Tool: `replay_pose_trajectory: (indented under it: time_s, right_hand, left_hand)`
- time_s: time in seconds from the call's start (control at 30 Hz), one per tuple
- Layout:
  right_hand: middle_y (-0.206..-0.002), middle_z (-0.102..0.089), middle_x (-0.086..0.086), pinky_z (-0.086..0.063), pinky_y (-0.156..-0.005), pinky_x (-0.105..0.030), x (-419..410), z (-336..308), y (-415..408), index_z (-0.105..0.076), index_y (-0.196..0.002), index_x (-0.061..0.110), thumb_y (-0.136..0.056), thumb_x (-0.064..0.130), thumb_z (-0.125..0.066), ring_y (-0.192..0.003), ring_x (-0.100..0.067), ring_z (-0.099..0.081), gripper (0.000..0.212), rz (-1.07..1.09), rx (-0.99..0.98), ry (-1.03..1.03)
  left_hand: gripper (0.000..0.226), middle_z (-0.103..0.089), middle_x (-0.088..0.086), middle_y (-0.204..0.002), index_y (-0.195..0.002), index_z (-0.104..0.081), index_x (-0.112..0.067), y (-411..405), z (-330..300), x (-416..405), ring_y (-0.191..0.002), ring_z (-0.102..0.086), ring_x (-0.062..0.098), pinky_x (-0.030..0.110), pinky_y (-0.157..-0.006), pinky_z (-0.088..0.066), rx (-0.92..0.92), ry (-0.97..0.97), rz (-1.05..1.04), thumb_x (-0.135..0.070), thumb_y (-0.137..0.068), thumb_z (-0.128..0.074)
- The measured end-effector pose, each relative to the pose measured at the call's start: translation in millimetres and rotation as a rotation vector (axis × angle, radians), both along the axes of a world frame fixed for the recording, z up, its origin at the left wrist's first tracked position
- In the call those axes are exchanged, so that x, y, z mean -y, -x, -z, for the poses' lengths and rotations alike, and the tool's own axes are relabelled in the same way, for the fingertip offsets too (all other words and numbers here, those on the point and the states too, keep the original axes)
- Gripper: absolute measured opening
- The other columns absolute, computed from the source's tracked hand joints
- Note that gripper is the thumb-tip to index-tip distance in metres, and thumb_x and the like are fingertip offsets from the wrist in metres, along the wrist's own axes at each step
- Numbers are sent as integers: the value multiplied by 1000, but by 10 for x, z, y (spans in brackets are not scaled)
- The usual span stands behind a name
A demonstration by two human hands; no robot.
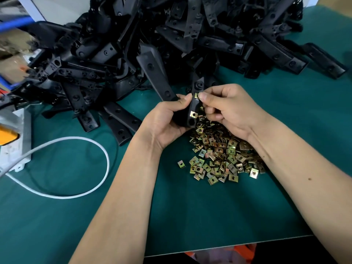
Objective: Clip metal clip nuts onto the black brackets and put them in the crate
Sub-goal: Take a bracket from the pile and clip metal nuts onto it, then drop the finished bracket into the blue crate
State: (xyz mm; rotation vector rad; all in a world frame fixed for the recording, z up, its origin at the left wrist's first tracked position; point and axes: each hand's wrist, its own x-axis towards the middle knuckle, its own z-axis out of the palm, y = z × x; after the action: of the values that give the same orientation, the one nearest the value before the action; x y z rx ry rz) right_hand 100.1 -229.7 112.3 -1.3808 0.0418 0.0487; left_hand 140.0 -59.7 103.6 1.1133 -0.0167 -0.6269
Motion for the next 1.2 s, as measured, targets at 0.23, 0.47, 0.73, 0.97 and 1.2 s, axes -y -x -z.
replay_pose_trajectory:
  time_s: [0.23, 0.47, 0.73, 0.97, 1.2]
  right_hand:
    - [-73, -58, -3, -37, -47, -18, -91, -7, -15, -71, -96, 0, -100, 11, -66, -61, -9, -52, 13, 96, 94, -18]
    - [-70, -57, -2, -35, -45, -19, -137, 31, 13, -73, -91, 2, -96, 14, -72, -59, -11, -51, 13, 37, 63, 130]
    - [-63, -56, 2, -32, -44, -17, -130, 25, -1, -73, -84, 3, -94, 3, -71, -55, -8, -48, 11, 11, 61, 31]
    - [-67, -52, -2, -30, -44, -16, -85, 33, -12, -69, -81, 0, -95, 0, -68, -55, -7, -46, 14, -45, 43, -9]
    - [-76, -60, -4, -40, -47, -22, -122, 33, -9, -73, -91, 5, -97, 15, -71, -60, -10, -54, 12, 58, 55, 159]
  left_hand:
    - [19, -71, 10, -95, -104, -65, -9, 15, 17, 72, -86, -69, 21, 33, -80, -60, 69, 169, -121, -21, -90, -67]
    - [13, -72, 7, -92, -102, -64, -7, 30, 58, 98, -85, -70, 19, 33, -80, -61, 53, 282, -242, -18, -102, -57]
    - [8, -69, 6, -89, -100, -58, -10, 46, 54, 140, -81, -69, 18, 32, -78, -61, 49, 349, -240, -18, -99, -59]
    - [6, -70, 3, -82, -94, -59, -10, 93, 46, 156, -77, -67, 15, 29, -76, -60, 107, 289, -261, -16, -95, -62]
    - [10, -66, 12, -93, -103, -58, -6, 95, 53, 178, -84, -65, 24, 37, -73, -59, 143, 173, -280, -16, -103, -57]
